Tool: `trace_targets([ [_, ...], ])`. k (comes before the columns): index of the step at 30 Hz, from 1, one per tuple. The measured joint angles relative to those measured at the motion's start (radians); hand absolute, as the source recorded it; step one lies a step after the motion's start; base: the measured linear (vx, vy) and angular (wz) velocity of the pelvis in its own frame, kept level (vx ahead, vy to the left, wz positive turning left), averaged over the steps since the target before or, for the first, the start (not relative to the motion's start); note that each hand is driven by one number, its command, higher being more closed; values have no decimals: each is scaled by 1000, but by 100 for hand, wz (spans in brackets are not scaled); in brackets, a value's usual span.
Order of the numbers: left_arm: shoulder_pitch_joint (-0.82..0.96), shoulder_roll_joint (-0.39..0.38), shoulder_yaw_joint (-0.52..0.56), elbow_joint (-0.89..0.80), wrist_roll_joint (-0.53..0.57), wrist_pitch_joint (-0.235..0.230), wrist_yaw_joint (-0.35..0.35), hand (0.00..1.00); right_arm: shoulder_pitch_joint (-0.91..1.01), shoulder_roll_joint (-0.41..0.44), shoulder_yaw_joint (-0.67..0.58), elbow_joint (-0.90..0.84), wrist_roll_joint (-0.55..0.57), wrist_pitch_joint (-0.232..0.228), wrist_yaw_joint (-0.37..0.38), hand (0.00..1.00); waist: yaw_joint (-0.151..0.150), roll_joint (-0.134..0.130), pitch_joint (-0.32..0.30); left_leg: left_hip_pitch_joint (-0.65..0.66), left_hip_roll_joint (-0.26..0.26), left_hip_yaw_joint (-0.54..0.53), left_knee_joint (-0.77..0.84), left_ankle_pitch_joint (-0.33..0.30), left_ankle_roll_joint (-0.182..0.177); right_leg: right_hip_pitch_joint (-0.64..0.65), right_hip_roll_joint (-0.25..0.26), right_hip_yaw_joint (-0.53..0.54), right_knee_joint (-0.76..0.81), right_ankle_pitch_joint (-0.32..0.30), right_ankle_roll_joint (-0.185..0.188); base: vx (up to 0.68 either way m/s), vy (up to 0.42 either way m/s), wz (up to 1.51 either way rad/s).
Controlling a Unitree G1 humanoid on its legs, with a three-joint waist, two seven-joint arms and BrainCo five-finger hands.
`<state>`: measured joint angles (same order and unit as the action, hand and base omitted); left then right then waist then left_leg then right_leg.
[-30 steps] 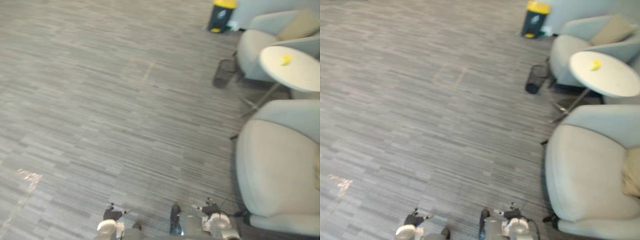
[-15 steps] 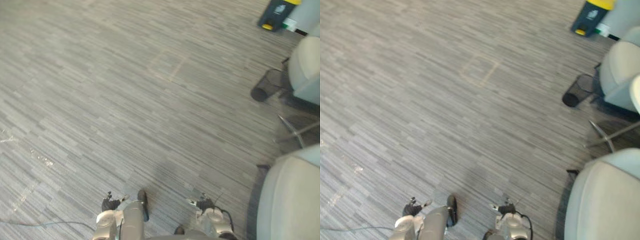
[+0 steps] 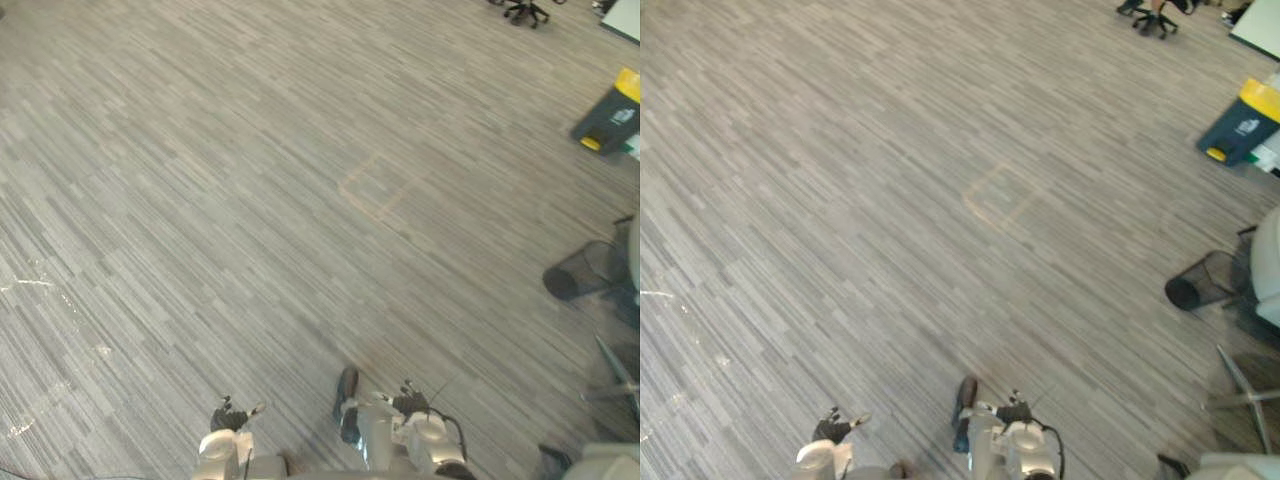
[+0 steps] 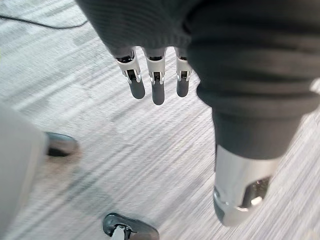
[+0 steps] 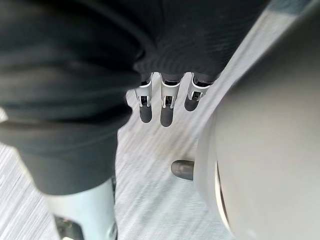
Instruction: Organize the slippers on the shoe rack
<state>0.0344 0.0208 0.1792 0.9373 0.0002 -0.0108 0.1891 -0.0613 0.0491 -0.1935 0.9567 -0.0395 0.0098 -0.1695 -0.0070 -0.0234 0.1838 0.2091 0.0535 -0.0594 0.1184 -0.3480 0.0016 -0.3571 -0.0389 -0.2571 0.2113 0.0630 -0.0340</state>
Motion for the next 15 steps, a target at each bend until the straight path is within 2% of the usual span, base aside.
trace_targets([
  [1,-2,-8,14,-2,14,-1,-1,0,-1,10,-13,-6,0,-1,0,0,-2,15,6,-47,24,2,139,4,-12,17,14,-25,39,-48,-15,650,-210,21],
  [2,3,-33,63,-5,21,2,-1,0,8,13,-1,-26,0,5,0,0,0,26,12,-152,53,47,436,38,-68,75,46,-28,44,-97,-28,640,-221,11],
  [3,6,-35,77,-10,21,3,0,0,13,13,5,-35,0,6,0,0,0,31,14,-182,67,62,521,63,-92,93,59,-28,39,-107,-30,764,-186,-37],
  [4,27,-38,100,-36,24,3,1,0,24,21,15,-49,1,10,1,0,20,50,24,-282,144,115,813,75,-106,177,104,0,28,-149,-52,646,-95,-60],
  [5,32,-38,101,-45,26,4,1,0,26,24,27,-42,2,17,2,0,32,49,26,-340,178,148,921,51,-95,231,122,22,23,-177,-61,744,-59,-68],
  [6,31,-35,97,-66,27,5,0,0,35,24,40,-42,3,18,1,0,42,42,26,-407,188,173,950,27,-83,294,121,38,2,-198,-57,591,-28,-50],
  [8,31,-36,97,-103,28,0,0,0,41,25,41,-49,4,17,-3,0,59,33,25,-516,198,220,870,2,-50,385,102,73,-58,-206,-47,561,0,-44],
  [9,30,-36,97,-105,28,-1,0,0,41,25,41,-51,4,17,-3,0,62,32,24,-536,196,222,845,1,-50,399,96,82,-71,-208,-43,533,111,-52],
  [10,26,-40,96,-118,28,-6,0,0,41,24,39,-71,10,17,-3,0,68,19,30,-588,183,231,705,7,-53,447,67,107,-103,-228,-13,524,195,-39],
  [11,24,-41,96,-123,27,-8,0,0,42,24,30,-73,12,15,-4,0,68,13,31,-598,146,206,498,50,-79,473,35,117,-108,-249,15,626,258,-37],
  [12,26,-40,96,-122,26,-9,0,0,43,24,27,-73,12,15,-5,0,69,13,29,-594,133,190,422,77,-84,483,26,121,-109,-259,24,504,290,-39],
  [13,29,-42,92,-111,16,-12,1,0,56,20,16,-61,11,16,-5,0,71,17,20,-566,99,163,316,261,-92,513,2,150,-109,-294,61,501,305,-25],
  [14,21,-28,87,-98,17,-11,2,0,54,23,30,-34,10,19,-1,0,68,-17,5,-547,65,198,321,222,-58,525,-43,161,-93,-296,65,514,298,-22],
  [15,21,-27,87,-98,18,-11,2,0,55,23,30,-33,9,19,-1,0,67,-20,2,-546,62,200,325,212,-55,518,-48,161,-82,-295,64,423,240,-15],
])
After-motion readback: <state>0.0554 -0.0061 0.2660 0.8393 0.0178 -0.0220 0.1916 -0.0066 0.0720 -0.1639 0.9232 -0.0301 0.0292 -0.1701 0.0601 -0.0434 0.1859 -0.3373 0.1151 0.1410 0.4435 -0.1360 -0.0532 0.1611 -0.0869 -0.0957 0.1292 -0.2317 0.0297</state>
